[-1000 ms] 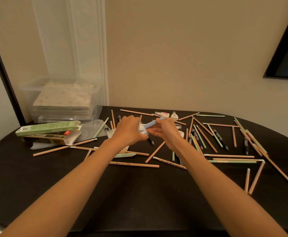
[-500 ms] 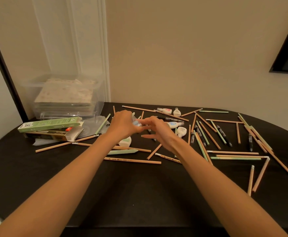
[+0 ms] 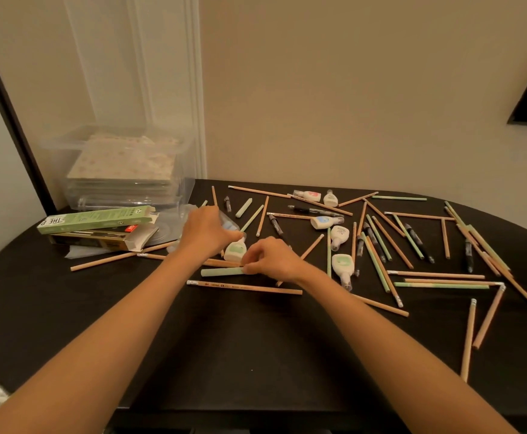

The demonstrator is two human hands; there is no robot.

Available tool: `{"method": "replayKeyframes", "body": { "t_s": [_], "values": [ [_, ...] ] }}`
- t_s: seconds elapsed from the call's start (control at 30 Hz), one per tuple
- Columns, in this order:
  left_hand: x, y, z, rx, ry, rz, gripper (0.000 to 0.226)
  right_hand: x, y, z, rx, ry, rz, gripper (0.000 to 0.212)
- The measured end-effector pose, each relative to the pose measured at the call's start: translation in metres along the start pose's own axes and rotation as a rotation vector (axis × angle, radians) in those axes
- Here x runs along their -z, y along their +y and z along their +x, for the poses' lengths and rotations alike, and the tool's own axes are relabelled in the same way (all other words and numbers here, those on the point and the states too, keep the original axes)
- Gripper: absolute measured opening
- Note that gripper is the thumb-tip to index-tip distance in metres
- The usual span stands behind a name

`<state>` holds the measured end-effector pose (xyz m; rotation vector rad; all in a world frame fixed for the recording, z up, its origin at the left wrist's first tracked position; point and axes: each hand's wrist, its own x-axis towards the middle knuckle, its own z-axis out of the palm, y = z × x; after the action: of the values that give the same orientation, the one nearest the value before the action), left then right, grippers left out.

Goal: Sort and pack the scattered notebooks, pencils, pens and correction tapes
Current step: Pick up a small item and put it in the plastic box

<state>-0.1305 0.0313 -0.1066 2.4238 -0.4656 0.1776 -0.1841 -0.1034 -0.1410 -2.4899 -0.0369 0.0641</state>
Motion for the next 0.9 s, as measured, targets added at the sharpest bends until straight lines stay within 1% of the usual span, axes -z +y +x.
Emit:
{"method": "replayKeyframes", "body": {
  "t_s": [0.1,0.2,0.3,0.43,0.5,0.57,0.6,0.63,0.73,0.77,0.8,0.9],
  "values": [
    [-0.001,-0.002,0.001,-0.007,0.006,0.015,0.031,-0.003,0.000,0.005,-0.010,-0.009,-0.080,0.018],
    [-0.003,-0.002,0.003,-0.015,0.010,0.030,0.032,-0.004,0.000,0.006,0.001,0.000,-0.135,0.016],
    [-0.005,0.000,0.007,-0.023,0.019,0.052,0.040,0.009,0.006,0.002,-0.016,0.051,-0.082,0.012],
    [-0.007,0.006,0.012,-0.038,0.036,0.060,0.043,0.037,0.026,-0.011,-0.151,0.170,0.026,0.016],
    [-0.012,0.013,0.012,-0.047,0.030,0.072,0.048,0.049,0.035,-0.019,-0.222,0.283,0.184,0.025],
    [-0.019,0.023,0.012,-0.083,0.010,0.099,0.049,0.059,0.040,-0.026,-0.276,0.391,0.488,0.042],
    [-0.022,0.028,0.011,-0.110,-0.003,0.110,0.048,0.062,0.042,-0.029,-0.294,0.426,0.644,0.045],
    [-0.027,0.034,0.010,-0.142,-0.023,0.118,0.048,0.064,0.044,-0.033,-0.303,0.448,0.776,0.043],
    [-0.039,0.051,0.005,-0.230,-0.085,0.163,0.050,0.065,0.046,-0.039,-0.243,0.437,1.090,0.019],
    [-0.043,0.055,0.003,-0.257,-0.098,0.182,0.051,0.065,0.047,-0.040,-0.215,0.445,1.150,0.018],
    [-0.046,0.058,0.001,-0.282,-0.109,0.196,0.051,0.065,0.046,-0.039,-0.196,0.468,1.165,0.021],
    [-0.054,0.064,-0.006,-0.314,-0.129,0.190,0.052,0.063,0.046,-0.038,-0.177,0.542,1.069,0.023]
  ]
}}
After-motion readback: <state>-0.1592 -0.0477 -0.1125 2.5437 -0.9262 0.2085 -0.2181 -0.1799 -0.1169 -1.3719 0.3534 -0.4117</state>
